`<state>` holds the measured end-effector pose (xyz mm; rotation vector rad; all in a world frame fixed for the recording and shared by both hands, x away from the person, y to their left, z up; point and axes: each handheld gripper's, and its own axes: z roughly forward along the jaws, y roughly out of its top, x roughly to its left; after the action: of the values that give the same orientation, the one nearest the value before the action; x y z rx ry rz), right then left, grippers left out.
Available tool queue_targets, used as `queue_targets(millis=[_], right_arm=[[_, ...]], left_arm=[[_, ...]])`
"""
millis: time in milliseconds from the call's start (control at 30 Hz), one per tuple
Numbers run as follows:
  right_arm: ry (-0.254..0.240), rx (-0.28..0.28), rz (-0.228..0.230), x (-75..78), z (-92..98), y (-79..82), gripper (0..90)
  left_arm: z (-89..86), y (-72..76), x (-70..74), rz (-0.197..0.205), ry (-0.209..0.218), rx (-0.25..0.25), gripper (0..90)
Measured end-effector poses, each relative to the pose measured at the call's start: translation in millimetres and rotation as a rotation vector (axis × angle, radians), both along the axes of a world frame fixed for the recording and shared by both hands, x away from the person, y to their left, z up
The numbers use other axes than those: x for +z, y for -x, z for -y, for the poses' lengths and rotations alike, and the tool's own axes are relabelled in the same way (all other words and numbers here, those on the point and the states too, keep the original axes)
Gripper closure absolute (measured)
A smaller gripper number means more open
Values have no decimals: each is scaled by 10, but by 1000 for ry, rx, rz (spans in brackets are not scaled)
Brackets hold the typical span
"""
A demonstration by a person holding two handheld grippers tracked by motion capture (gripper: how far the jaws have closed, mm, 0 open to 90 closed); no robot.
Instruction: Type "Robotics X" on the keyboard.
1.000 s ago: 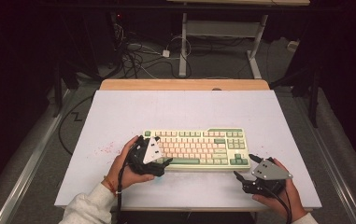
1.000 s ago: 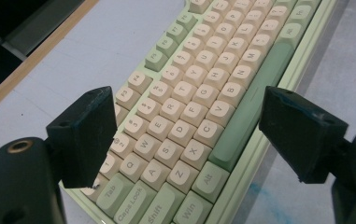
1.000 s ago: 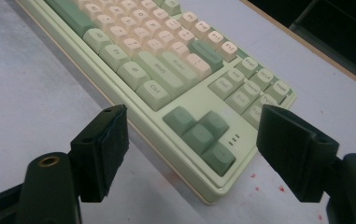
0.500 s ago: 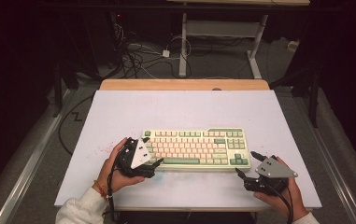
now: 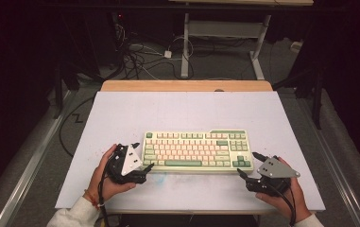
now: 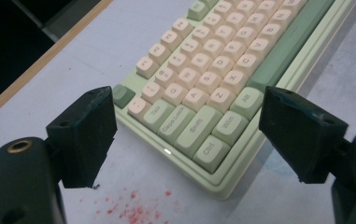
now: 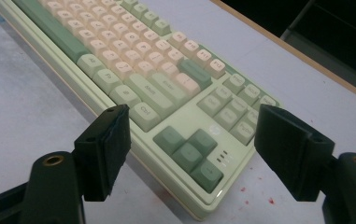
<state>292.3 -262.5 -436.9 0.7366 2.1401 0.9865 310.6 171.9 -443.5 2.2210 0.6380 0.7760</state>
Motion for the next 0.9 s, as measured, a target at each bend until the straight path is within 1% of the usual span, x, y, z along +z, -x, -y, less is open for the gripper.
queue_targets(millis=[100, 200, 267, 367, 433, 467, 533, 567, 600, 733, 833, 900], right_arm=[[-4, 7, 4, 28, -16, 1, 312], [-11, 18, 5, 55, -30, -8, 340], [-17, 20, 3, 72, -43, -19, 349], [-26, 28, -9, 94, -66, -38, 389], [-33, 53, -24, 110, -78, -47, 468], [-40, 72, -29, 119, -84, -53, 472], [-41, 76, -35, 136, -105, -66, 472], [-53, 89, -47, 147, -110, -72, 483], [-54, 95, -52, 158, -119, -80, 502], [-36, 93, -54, 194, -183, -126, 566], [-24, 93, -74, 200, -247, -166, 612], [-15, 101, -86, 196, -294, -195, 631]], left_arm=[[-61, 24, -23, -8, 9, 13, 178], [-112, 45, -50, -13, 9, 22, 178], [-147, 57, -66, -17, 0, 30, 178], [-198, 77, -87, -25, 4, 38, 178], [-226, 89, -105, -34, 1, 45, 178], [-236, 97, -117, -36, -2, 47, 178], [-255, 112, -137, -45, -7, 49, 178], [-262, 120, -146, -47, -7, 48, 178], [-269, 128, -150, -49, -9, 49, 179], [-280, 150, -176, -58, -7, 49, 178], [-284, 164, -190, -67, -15, 44, 178], [-293, 172, -196, -75, -8, 44, 178]])
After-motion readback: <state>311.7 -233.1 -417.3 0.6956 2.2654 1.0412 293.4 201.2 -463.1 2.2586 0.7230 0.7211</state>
